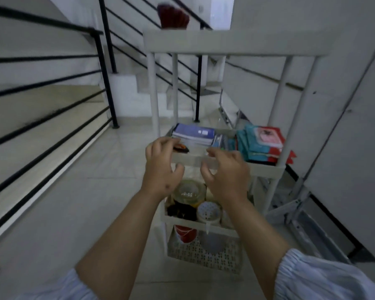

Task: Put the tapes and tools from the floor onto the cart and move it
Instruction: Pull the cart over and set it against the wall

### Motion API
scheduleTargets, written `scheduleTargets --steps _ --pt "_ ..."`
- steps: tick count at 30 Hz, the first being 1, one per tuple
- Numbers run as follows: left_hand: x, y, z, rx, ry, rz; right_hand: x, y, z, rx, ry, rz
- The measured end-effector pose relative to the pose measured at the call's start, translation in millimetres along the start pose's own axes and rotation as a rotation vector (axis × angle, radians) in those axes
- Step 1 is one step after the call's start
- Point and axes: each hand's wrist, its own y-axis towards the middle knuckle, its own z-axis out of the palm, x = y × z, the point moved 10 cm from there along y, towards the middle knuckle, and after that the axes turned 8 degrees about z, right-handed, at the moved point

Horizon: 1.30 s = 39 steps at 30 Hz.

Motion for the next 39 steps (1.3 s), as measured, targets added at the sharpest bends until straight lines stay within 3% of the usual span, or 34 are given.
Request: scheduleTargets --steps 10,14,20,23,30,33,39 --pt "-69.2 108.7 -101.6 -0.113 0.103 0.120 58.7 132.9 -121.7 -0.394 -0.154 0.008" --pt "-64.2 156.3 -136.6 -0.136 0.084 0.069 72.3 177.8 -124.6 -0.295 -0.216 0.052" --pt "-27.3 203.5 -142.2 0.003 0.012 -0.104 40.9 231.6 -106.3 0.093 -0.436 0.404" --pt "-12.9 208.9 -130.1 0.073 -0.060 -0.170 20.9 243.8 -99.7 0.174 -0.488 0.525" --pt "-8.6 218.3 -104.5 0.114 -0.205 -0.194 -0.3 250.3 -81.9 0.345 -0.524 0.534" --pt "-5.0 223.6 -102.9 0.040 -0.200 -0.162 -6.5 250.1 -73.9 0.416 -0.512 0.545" --pt "1.4 214.3 -107.0 -0.071 -0.245 -0.305 -8.4 256.5 -80.0 0.475 -0.377 0.503"
